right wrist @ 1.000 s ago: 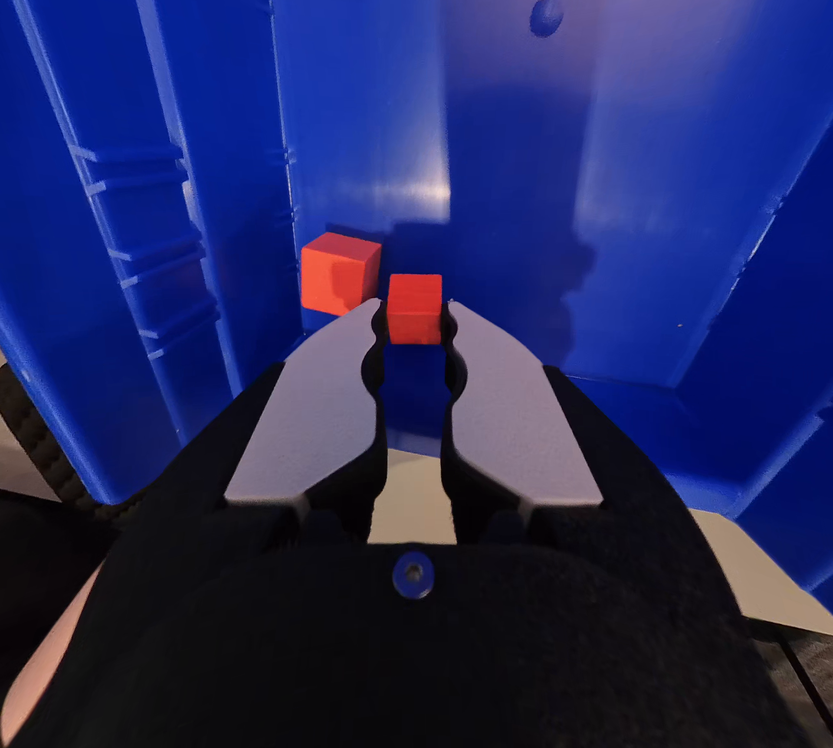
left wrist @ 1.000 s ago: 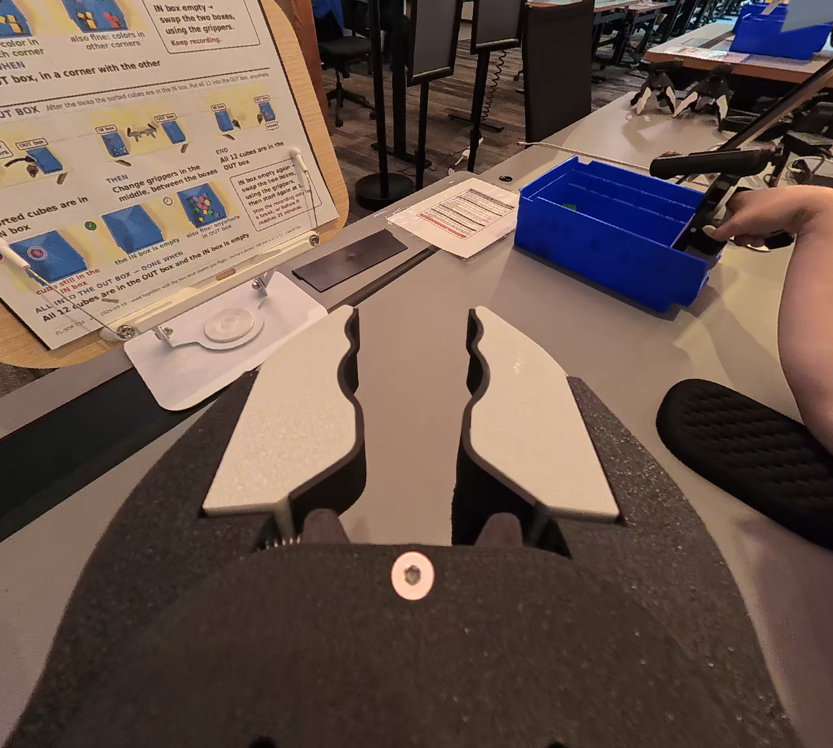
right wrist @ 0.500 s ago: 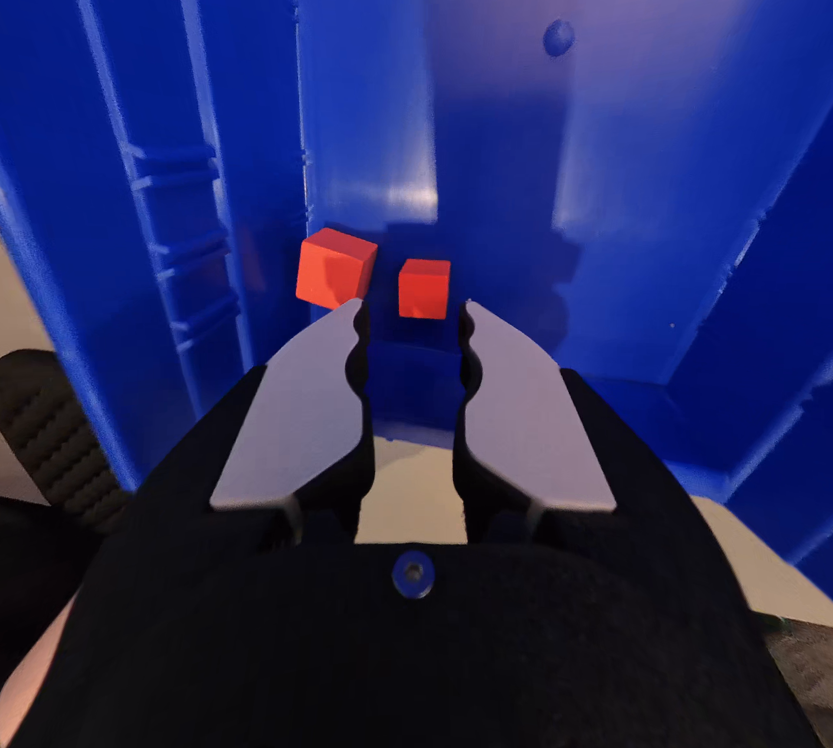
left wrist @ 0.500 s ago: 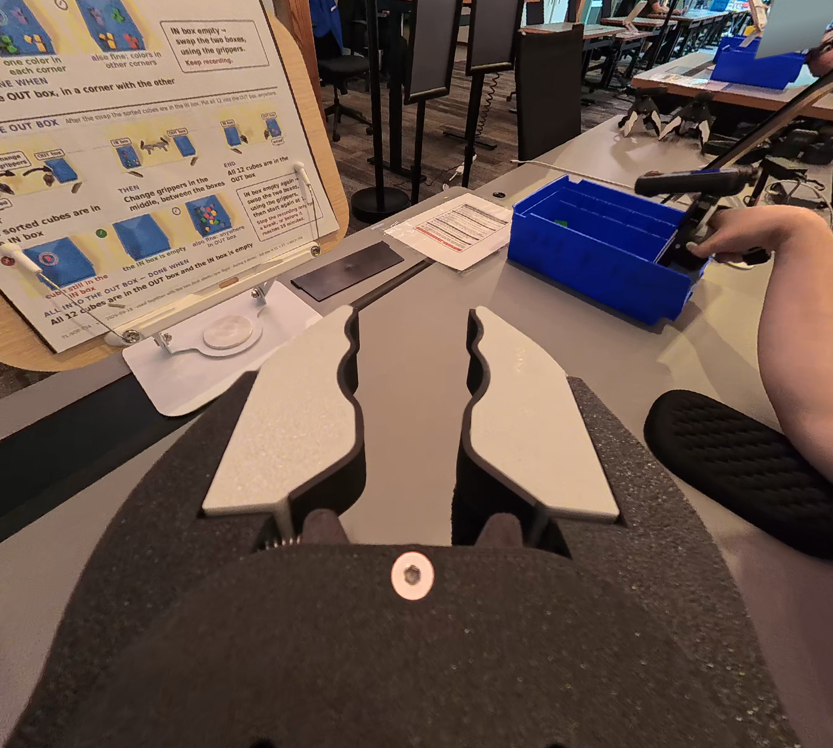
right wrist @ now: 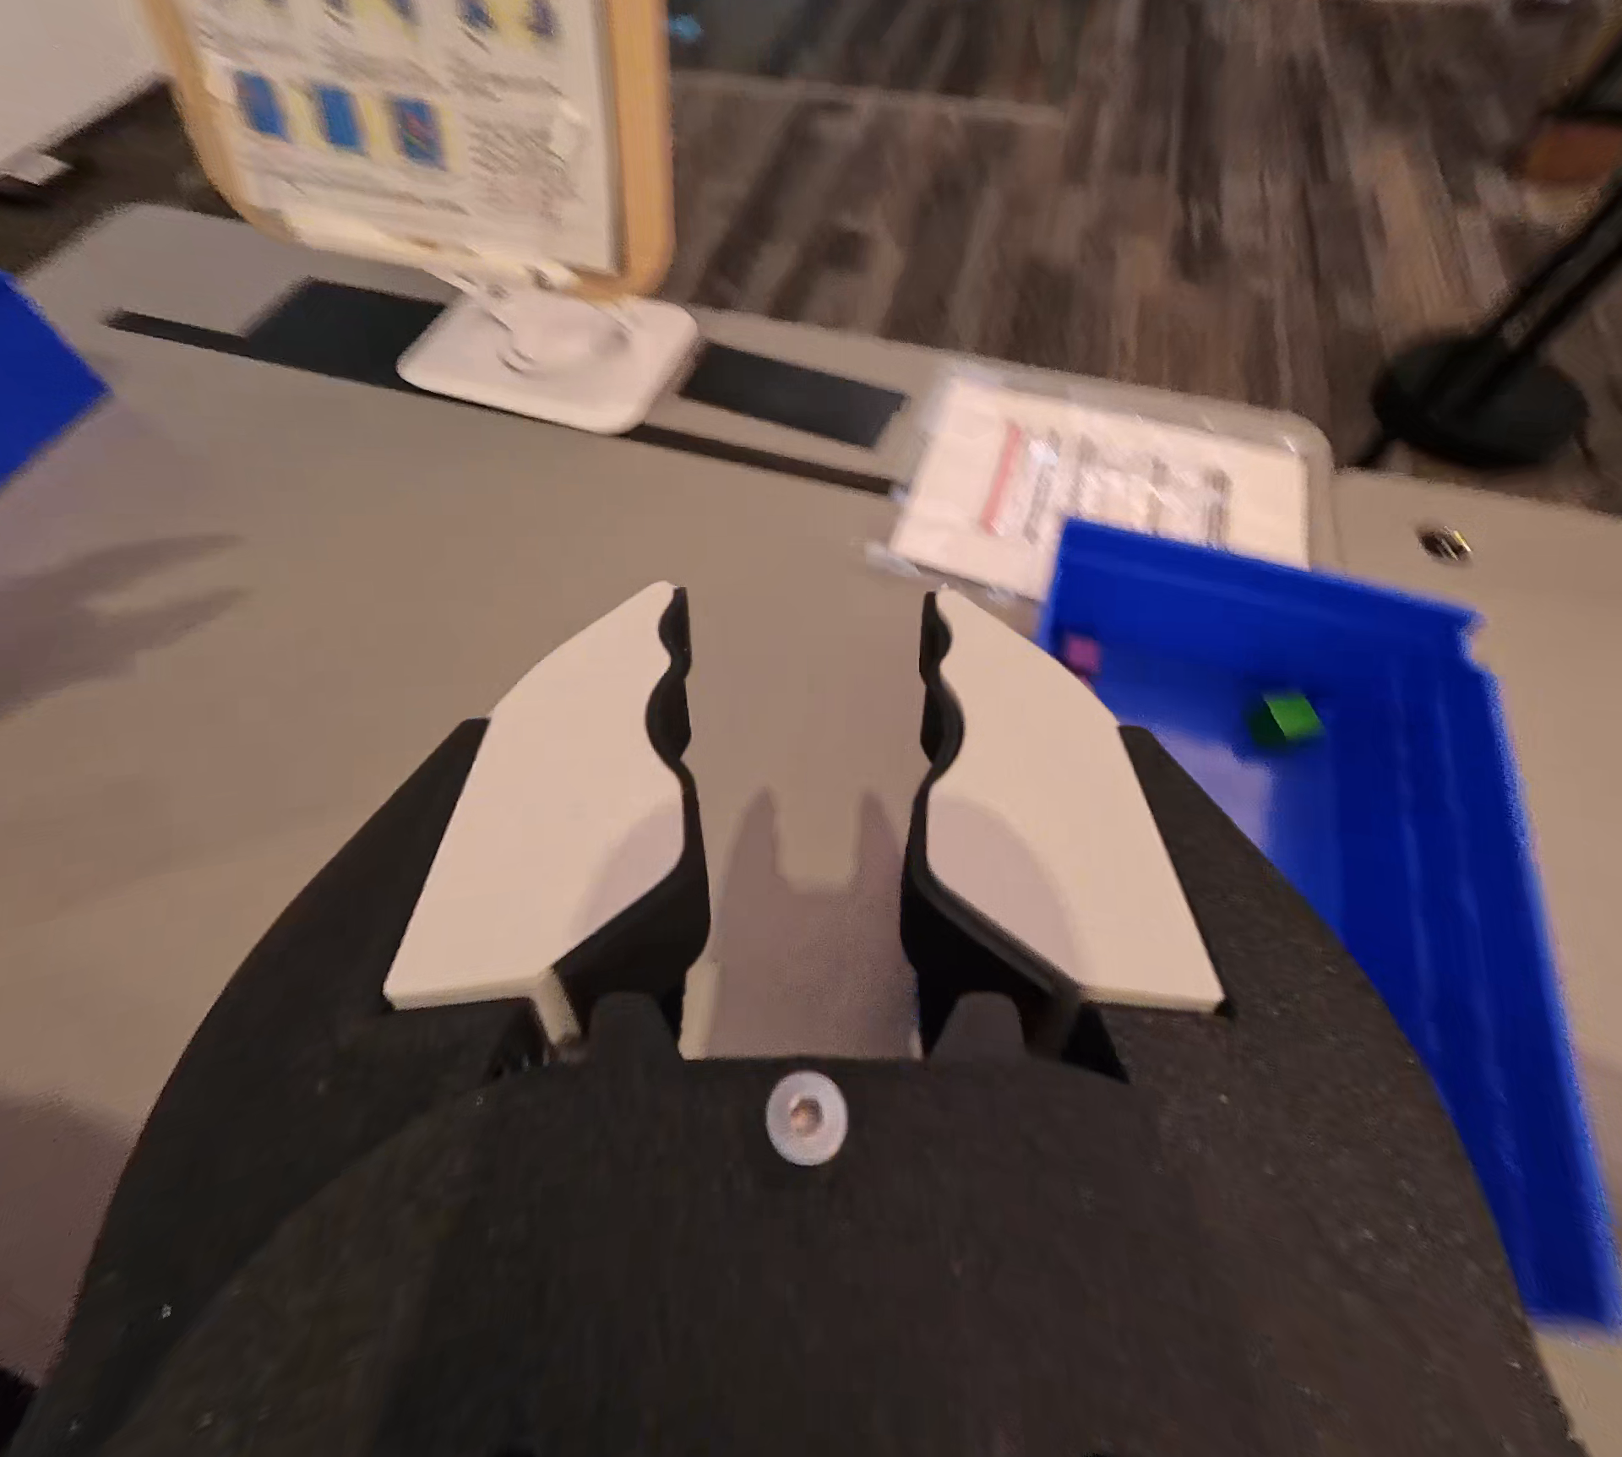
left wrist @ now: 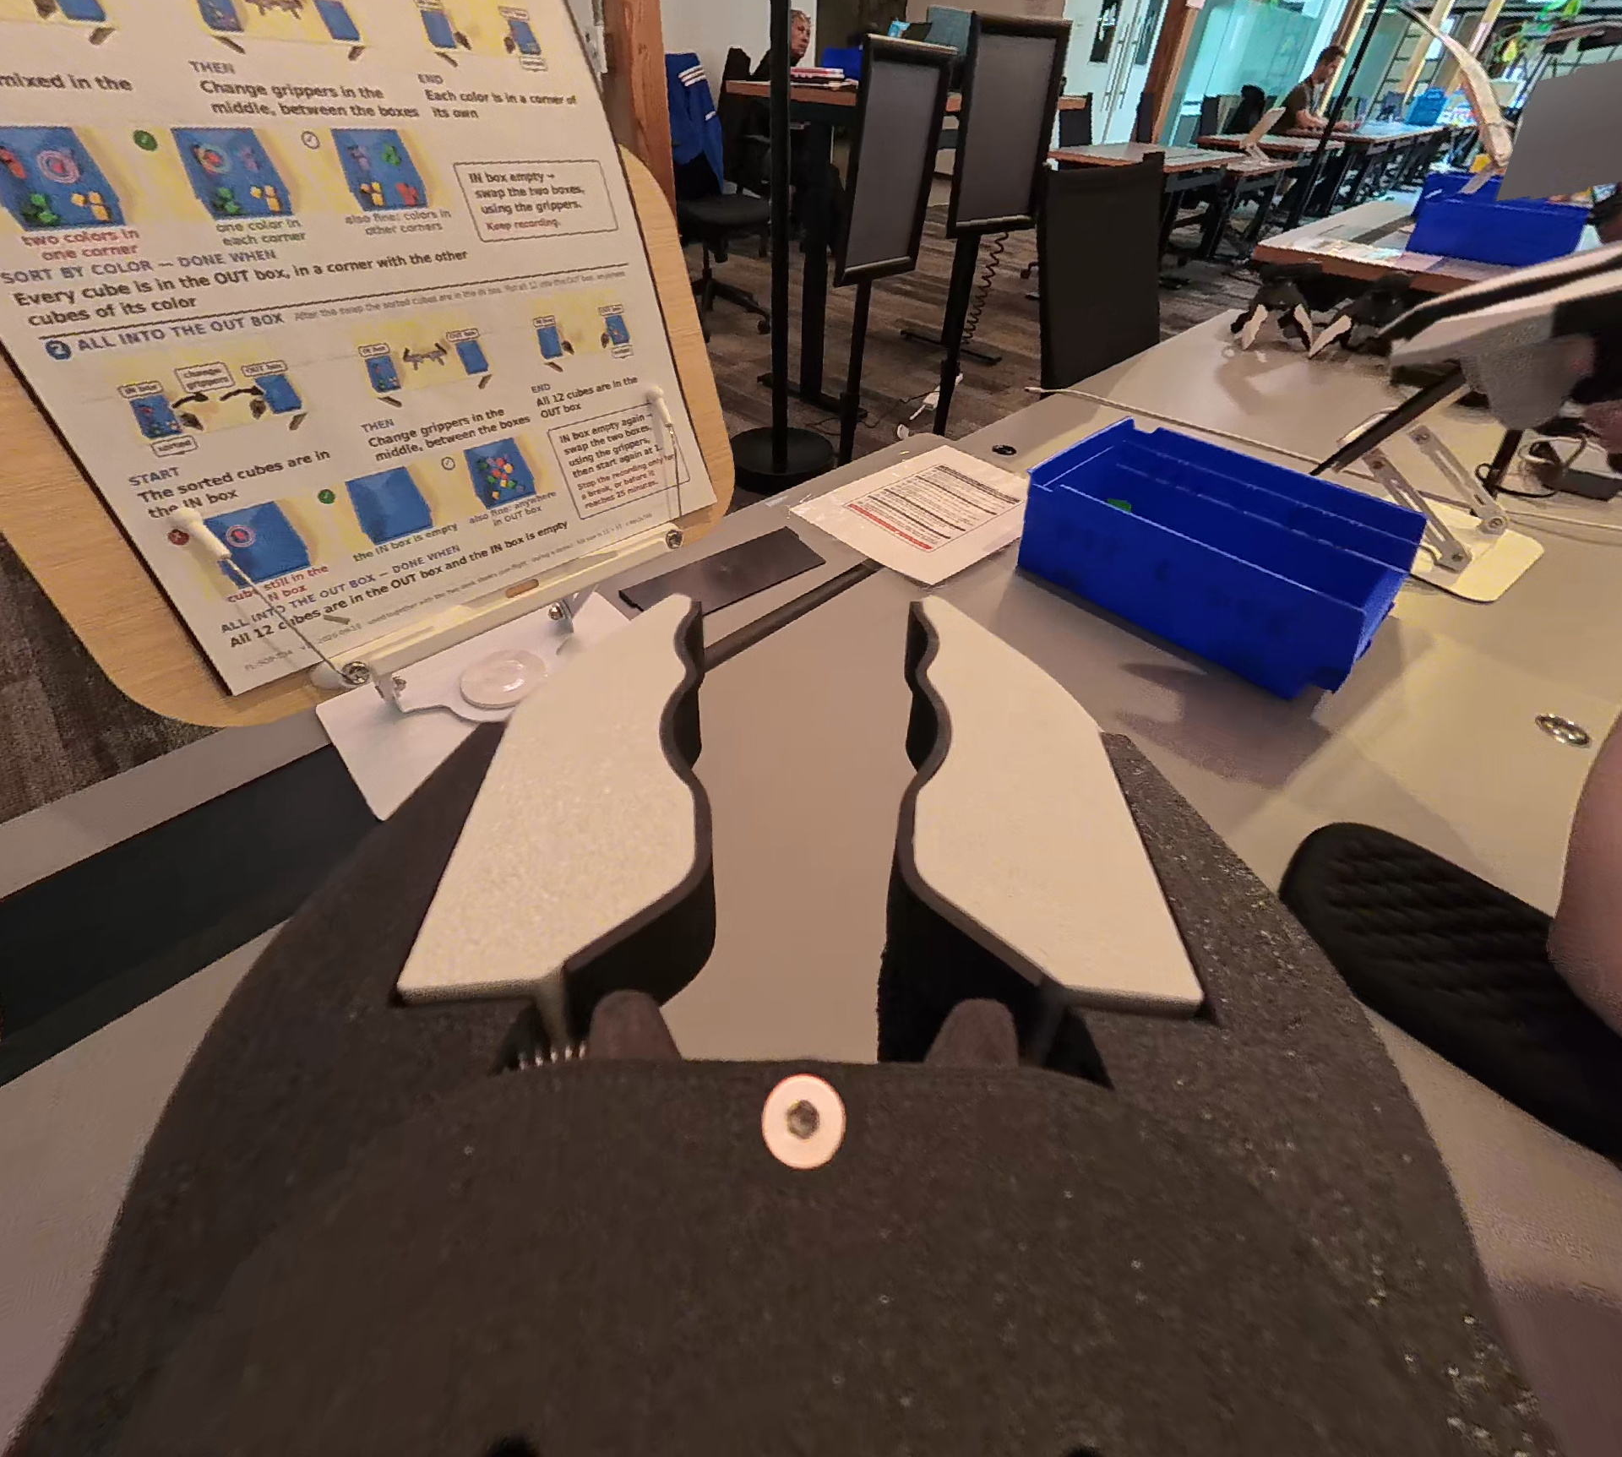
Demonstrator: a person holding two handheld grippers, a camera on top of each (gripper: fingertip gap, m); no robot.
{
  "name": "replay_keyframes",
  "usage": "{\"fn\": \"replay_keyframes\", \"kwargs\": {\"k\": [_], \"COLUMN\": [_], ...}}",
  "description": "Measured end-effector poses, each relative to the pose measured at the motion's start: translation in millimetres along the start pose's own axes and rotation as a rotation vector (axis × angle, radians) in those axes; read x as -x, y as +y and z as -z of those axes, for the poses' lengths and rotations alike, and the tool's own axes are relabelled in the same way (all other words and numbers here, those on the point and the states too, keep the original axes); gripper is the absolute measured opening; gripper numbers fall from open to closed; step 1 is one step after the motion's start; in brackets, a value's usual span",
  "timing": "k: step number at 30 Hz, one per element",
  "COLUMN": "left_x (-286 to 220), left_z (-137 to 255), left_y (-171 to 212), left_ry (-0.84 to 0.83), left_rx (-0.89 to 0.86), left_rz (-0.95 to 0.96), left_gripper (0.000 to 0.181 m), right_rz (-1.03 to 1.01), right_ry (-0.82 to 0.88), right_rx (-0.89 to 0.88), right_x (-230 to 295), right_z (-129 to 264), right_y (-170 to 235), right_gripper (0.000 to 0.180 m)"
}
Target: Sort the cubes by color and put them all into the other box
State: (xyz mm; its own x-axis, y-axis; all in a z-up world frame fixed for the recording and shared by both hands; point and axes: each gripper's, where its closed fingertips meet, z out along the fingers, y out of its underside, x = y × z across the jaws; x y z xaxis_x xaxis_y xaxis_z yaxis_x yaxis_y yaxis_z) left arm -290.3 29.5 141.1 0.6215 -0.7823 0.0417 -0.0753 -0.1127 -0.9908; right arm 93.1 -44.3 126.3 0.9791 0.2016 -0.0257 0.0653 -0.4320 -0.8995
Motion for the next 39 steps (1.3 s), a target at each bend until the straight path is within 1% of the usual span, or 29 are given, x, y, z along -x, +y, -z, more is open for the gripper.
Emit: {"fn": "replay_keyframes", "kwargs": {"k": [2,3,5,6,8,11,14,15,16,18,20,21,23,26,30,32,39], "left_x": [4.3,6.0,12.6,19.2,38.3,81.7,139.9,160.3,177.8,209.9,238.7,248.3,257.4,267.3,275.9,280.4,283.3], "left_z": [-2.3,-2.4,5.1,14.3,43.3,98.2,154.9,171.9,186.7,213.9,236.9,244.6,249.5,245.0,237.8,238.5,236.8], "left_y": [2.2,2.9,2.3,-0.6,-6.6,1.4,35.9,52.7,73.4,123.4,171.0,190.5,219.0,242.9,262.1,269.1,289.6], "left_ry": [-0.004,-0.002,-0.019,-0.047,-0.129,-0.259,-0.362,-0.375,-0.357,-0.288,-0.24,-0.211,-0.133,-0.056,0.017,0.046,0.135], "left_rx": [0.004,0.009,0.026,0.023,0.022,0.115,0.339,0.434,0.541,0.788,1.013,1.099,1.191,1.232,1.253,1.279,1.34], "left_rz": [0.012,0.013,-0.002,-0.017,-0.057,-0.101,-0.199,-0.257,-0.326,-0.445,-0.524,-0.554,-0.607,-0.651,-0.618,-0.612,-0.577], "left_gripper": [0.044,0.044,0.041,0.037,0.036,0.038,0.035,0.029,0.025,0.037,0.036,0.038,0.038,0.037,0.037,0.034,0.038], "right_rz": [0.03,0.049,0.074,0.065,0.062,0.055,0.052,0.051,0.053,0.06,0.064,0.066,0.064,0.06,0.059,0.053,0.037], "right_ry": [-0.09,-0.143,-0.215,-0.211,-0.234,-0.265,-0.279,-0.283,-0.289,-0.307,-0.334,-0.348,-0.369,-0.384,-0.385,-0.375,-0.375], "right_rx": [-0.091,-0.118,-0.082,-0.082,-0.073,-0.062,-0.079,-0.087,-0.096,-0.099,-0.096,-0.097,-0.096,-0.084,-0.071,-0.063,-0.051], "right_x": [33.3,48.0,64.7,65.7,70.2,74.3,76.6,77.6,79.1,83.4,88.9,91.6,95.7,98.8,98.3,95.7,90.3], "right_z": [-12.8,-20.8,-37.6,-45.7,-58.5,-66.4,-64.1,-62.7,-61.3,-59.7,-59.4,-59.5,-60.7,-62.5,-63.2,-63.8,-66.1], "right_y": [-13.0,-15.5,-17.9,-19.8,-18.5,-16.3,-18.8,-20.2,-21.5,-21.7,-21.0,-21.0,-21.0,-18.6,-15.1,-13.6,-10.6], "right_gripper": [0.049,0.046,0.045,0.045,0.045,0.045,0.044,0.044,0.044,0.043,0.043,0.043,0.043,0.043,0.042,0.042,0.042]}}
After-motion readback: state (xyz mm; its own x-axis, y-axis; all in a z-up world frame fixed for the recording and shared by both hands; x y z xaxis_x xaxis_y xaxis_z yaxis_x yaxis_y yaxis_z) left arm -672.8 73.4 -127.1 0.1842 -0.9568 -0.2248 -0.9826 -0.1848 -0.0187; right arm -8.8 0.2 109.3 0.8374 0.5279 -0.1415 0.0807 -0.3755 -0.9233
